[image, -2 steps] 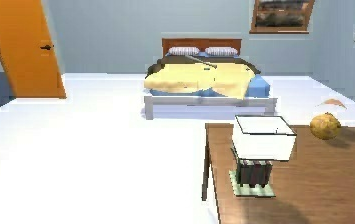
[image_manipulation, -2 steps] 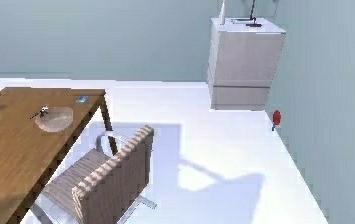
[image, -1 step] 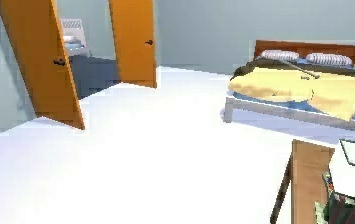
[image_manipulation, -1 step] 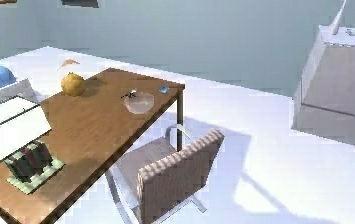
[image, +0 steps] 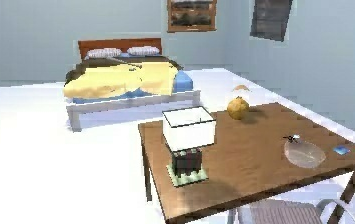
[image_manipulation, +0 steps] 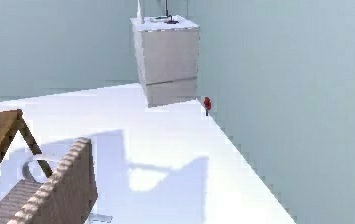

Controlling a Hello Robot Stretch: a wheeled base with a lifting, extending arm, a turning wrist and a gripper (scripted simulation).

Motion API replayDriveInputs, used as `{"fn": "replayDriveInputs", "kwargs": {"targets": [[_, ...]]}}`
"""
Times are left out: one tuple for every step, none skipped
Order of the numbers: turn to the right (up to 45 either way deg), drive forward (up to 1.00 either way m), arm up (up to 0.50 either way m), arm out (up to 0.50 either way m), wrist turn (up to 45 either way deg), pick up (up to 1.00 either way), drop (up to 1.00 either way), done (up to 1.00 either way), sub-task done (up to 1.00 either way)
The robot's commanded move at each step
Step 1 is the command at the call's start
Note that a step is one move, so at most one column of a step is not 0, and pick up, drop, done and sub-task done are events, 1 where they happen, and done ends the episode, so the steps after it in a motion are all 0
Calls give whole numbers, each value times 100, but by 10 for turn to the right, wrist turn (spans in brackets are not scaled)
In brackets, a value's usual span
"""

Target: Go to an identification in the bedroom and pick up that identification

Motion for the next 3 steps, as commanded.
{"fn": "replayDriveInputs", "kwargs": {"targets": [[450,0,0,0,0,0,0,0,0],[390,0,0,0,0,0,0,0,0],[0,60,0,0,0,0,0,0,0]]}}
